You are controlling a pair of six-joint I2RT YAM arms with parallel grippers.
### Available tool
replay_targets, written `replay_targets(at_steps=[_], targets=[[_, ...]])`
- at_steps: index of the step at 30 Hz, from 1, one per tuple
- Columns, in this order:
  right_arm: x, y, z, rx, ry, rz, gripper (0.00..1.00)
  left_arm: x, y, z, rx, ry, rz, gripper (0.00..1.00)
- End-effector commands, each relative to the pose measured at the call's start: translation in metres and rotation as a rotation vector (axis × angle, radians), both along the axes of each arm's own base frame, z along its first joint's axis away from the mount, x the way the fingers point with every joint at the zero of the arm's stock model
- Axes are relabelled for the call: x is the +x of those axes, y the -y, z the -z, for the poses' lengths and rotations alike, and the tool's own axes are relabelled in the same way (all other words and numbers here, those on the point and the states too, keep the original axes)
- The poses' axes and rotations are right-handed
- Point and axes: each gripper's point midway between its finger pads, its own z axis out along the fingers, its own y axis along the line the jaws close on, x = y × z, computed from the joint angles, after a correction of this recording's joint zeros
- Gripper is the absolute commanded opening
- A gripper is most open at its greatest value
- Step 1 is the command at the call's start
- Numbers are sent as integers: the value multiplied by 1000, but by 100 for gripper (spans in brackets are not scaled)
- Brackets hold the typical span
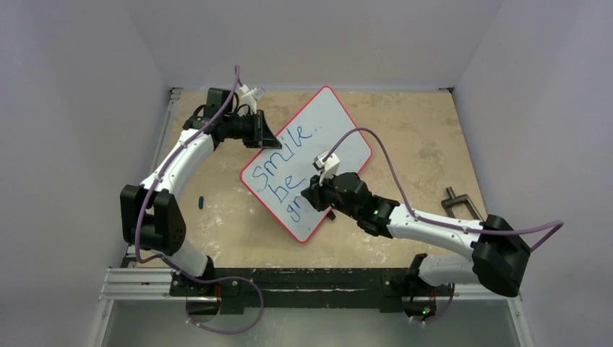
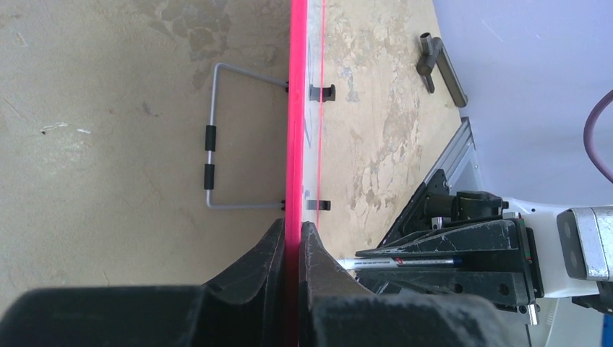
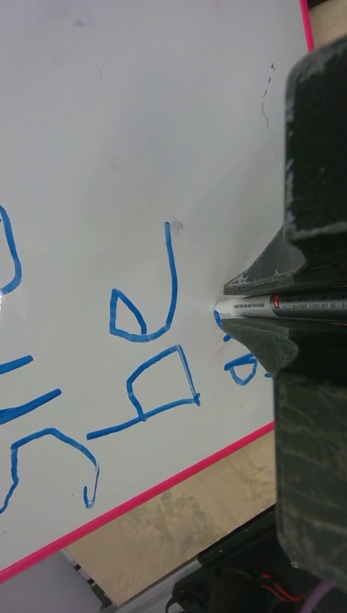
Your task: Write a sentence on the whiteboard
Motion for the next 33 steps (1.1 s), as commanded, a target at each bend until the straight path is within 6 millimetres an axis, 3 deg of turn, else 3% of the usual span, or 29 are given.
replay_targets(at_steps=[1, 6, 18, 33], targets=[[1, 5, -24, 30, 16, 14, 0, 11, -7, -19, 24, 78, -58, 0], [-3, 11, -35, 68, 25, 18, 0, 11, -6, -18, 24, 75, -56, 0], [3, 15, -12, 16, -3, 60, 0, 11, -6, -17, 26, 76, -56, 0], [15, 21, -1, 10, -32, 94, 0, 11, -6, -18, 24, 78, -55, 0]])
